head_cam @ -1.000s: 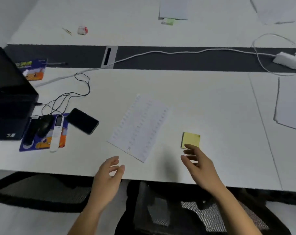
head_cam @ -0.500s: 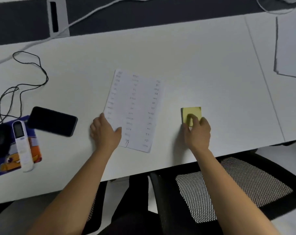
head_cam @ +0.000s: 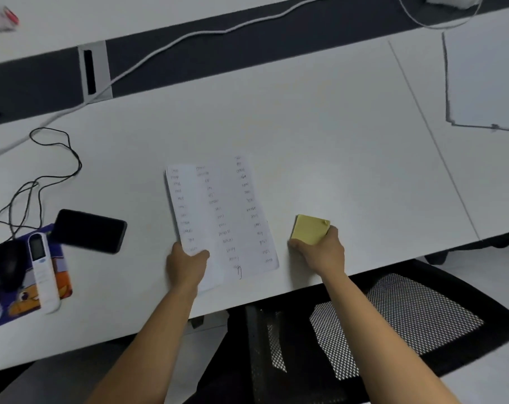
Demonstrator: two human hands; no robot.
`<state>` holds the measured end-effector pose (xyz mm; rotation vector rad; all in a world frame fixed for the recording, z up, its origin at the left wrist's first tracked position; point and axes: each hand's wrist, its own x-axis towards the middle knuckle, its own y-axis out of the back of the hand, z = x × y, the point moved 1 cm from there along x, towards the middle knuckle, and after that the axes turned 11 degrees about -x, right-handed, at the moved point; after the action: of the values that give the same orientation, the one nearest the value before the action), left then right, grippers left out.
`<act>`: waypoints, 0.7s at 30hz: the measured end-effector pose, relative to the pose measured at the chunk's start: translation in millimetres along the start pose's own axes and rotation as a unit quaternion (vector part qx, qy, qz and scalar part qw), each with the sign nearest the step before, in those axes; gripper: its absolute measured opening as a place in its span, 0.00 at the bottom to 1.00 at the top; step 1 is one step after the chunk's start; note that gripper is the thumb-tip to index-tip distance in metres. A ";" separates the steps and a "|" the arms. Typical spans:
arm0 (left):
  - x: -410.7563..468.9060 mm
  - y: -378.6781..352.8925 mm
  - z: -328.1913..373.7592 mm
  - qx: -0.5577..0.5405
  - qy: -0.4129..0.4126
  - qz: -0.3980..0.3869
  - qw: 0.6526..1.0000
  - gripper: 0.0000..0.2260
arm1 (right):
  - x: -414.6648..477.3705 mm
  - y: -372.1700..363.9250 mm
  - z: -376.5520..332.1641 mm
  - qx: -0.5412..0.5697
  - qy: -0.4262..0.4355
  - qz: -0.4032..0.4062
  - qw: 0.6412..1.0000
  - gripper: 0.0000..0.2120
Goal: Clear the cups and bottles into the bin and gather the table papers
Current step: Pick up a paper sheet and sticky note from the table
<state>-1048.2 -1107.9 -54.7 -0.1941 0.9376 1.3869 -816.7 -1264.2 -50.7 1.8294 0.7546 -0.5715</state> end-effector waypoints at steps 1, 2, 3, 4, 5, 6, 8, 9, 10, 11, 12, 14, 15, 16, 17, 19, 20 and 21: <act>-4.9 -1.0 1.2 -0.011 -0.003 0.003 1.000 0.12 | -2.9 -1.1 3.9 0.016 0.001 -0.005 1.000 0.36; -10.9 -1.3 3.6 -0.015 -0.012 0.003 1.000 0.10 | -6.6 -1.5 7.5 0.039 0.001 -0.012 0.999 0.32; -17.3 -1.6 6.6 -0.015 -0.024 0.000 1.000 0.10 | -10.4 -1.7 11.2 0.064 -0.001 -0.022 0.998 0.28; -25.2 -1.2 11.1 -0.013 -0.037 -0.007 0.999 0.10 | -15.0 -1.1 14.1 0.083 0.000 -0.031 0.996 0.23; -34.8 -0.5 17.2 -0.016 -0.055 -0.016 0.998 0.11 | -20.3 0.7 15.5 0.095 0.007 -0.036 0.995 0.17; -45.6 1.1 24.8 -0.022 -0.075 -0.025 0.997 0.12 | -27.5 4.6 15.1 0.100 0.021 -0.033 0.994 0.11; -68.9 7.0 42.4 -0.043 -0.127 -0.042 0.990 0.13 | -45.3 16.0 11.3 0.119 0.055 -0.016 0.991 0.03; -81.0 11.5 51.5 -0.058 -0.154 -0.052 0.985 0.13 | -55.6 23.0 8.8 0.136 0.071 -0.007 0.988 0.03; -93.9 17.1 60.4 -0.074 -0.177 -0.062 0.979 0.13 | -68.8 31.6 6.1 0.153 0.084 0.003 0.985 0.03; -107.0 23.6 68.3 -0.088 -0.197 -0.073 0.974 0.14 | -82.8 40.9 3.9 0.171 0.095 0.015 0.980 0.03; -119.6 31.2 74.9 -0.099 -0.213 -0.086 0.968 0.14 | -97.3 50.2 2.5 0.189 0.106 0.031 0.976 0.03; -143.3 47.9 86.4 -0.119 -0.240 -0.114 0.957 0.13 | -128.0 68.3 5.0 0.224 0.125 0.070 0.964 0.03; -154.5 56.1 91.1 -0.130 -0.250 -0.129 0.951 0.13 | -143.7 77.1 8.4 0.242 0.134 0.092 0.957 0.03; -164.8 63.5 94.6 -0.142 -0.258 -0.146 0.944 0.13 | -159.2 85.5 13.4 0.259 0.142 0.111 0.949 0.04; -174.2 69.6 96.9 -0.152 -0.261 -0.161 0.939 0.13 | -174.2 92.6 20.0 0.276 0.150 0.130 0.940 0.05; -189.7 76.8 99.2 -0.176 -0.257 -0.194 0.930 0.12 | -204.1 103.4 37.7 0.319 0.158 0.164 0.920 0.06; -195.3 76.9 99.4 -0.185 -0.252 -0.213 0.926 0.11 | -219.0 105.9 48.4 0.348 0.153 0.179 0.907 0.06; -200.6 74.3 99.2 -0.187 -0.244 -0.234 0.922 0.10 | -232.9 106.8 60.3 0.375 0.144 0.197 0.894 0.06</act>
<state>-1049.9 -1178.6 170.3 -0.3193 0.1801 1.0764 -902.4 -1403.9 155.3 2.7460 0.3289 -0.3389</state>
